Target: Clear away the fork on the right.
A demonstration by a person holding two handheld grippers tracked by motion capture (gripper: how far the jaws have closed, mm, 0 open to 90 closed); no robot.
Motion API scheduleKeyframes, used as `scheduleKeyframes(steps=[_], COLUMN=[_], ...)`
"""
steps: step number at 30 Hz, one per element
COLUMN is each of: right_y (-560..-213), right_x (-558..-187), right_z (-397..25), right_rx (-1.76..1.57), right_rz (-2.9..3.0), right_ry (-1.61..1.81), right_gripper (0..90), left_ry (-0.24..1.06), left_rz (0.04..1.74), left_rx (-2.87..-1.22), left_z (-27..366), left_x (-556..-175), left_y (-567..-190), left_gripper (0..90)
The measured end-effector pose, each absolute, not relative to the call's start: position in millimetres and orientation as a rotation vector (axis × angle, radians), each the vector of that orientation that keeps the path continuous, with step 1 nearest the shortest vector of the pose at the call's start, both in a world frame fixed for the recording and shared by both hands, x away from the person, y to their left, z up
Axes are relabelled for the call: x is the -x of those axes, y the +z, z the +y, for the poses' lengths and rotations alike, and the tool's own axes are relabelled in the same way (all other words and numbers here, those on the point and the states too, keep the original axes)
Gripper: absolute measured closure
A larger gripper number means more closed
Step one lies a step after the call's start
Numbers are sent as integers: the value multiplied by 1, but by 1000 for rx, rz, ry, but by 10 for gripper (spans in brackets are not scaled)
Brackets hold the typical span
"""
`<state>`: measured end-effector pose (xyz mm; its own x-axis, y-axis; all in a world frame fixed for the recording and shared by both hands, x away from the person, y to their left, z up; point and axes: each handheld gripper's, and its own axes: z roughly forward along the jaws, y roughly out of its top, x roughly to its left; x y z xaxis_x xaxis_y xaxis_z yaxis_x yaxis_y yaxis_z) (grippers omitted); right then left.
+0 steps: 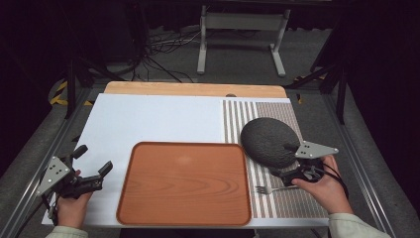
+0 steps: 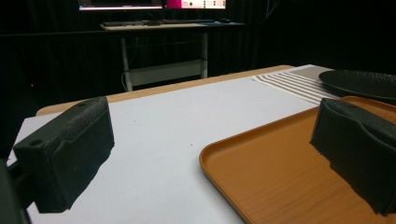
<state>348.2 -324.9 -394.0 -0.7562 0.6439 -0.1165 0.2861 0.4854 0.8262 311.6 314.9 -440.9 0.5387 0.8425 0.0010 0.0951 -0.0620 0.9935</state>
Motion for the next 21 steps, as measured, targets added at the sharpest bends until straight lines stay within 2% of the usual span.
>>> scheduleKeyframes(steps=[21], right_y=[-381], right_x=[-356], right_z=[-313], right_rx=[-638], right_rz=[2582], right_ry=[842], right_gripper=[43], left_ry=[750], left_rz=[835], left_rx=[-1535], left_z=[316], left_x=[-312], left_y=[-441], left_gripper=[2])
